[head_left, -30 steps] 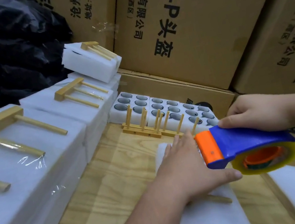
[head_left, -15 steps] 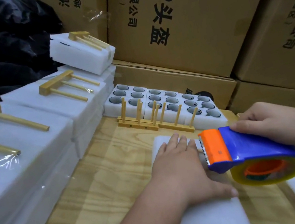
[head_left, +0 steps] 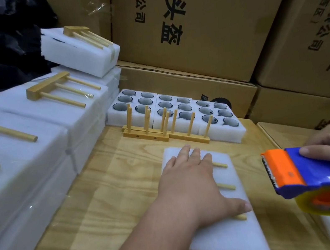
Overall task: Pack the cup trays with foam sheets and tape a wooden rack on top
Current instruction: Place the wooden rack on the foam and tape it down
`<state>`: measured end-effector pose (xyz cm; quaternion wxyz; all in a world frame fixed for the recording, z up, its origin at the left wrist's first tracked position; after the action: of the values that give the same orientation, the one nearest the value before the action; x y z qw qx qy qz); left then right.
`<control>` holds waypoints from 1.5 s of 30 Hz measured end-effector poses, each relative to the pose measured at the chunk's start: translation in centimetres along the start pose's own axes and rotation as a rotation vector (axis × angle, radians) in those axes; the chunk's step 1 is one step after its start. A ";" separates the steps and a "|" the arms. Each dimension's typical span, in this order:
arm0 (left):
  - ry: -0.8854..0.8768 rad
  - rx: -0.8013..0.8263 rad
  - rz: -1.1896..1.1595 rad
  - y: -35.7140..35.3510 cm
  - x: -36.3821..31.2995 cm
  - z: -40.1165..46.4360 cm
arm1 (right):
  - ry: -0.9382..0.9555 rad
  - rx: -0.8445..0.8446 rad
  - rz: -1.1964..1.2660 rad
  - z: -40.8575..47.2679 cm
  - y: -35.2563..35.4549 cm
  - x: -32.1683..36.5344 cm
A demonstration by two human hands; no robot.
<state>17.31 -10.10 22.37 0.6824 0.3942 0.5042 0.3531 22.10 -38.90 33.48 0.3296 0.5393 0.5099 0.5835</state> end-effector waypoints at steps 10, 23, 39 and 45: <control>-0.052 0.066 0.032 0.4 -0.3 -0.3 | -0.002 0.111 -0.203 1.2 -2.1 2.5; -0.027 0.092 0.071 0.1 -0.5 -0.3 | 0.030 0.075 -0.132 1.9 -1.6 -0.1; -0.035 0.092 0.096 0.1 -0.4 -0.4 | -0.095 0.125 -0.319 0.8 -1.0 -0.3; -0.036 0.086 0.124 0.1 -0.3 -0.3 | -0.182 0.203 -0.554 2.0 -2.3 4.3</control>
<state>16.91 -10.23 22.54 0.6505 0.4598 0.4814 0.3656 22.75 -33.80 32.39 0.4648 0.4602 0.6616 0.3667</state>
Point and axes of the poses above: each hand's wrist, its own z-axis towards the middle knuckle, its own y-axis out of the back of the hand, x = y × z, the point moved 3 cm from there along z, towards the middle knuckle, and after that the axes turned 9 degrees about -x, right-handed, at the moved point
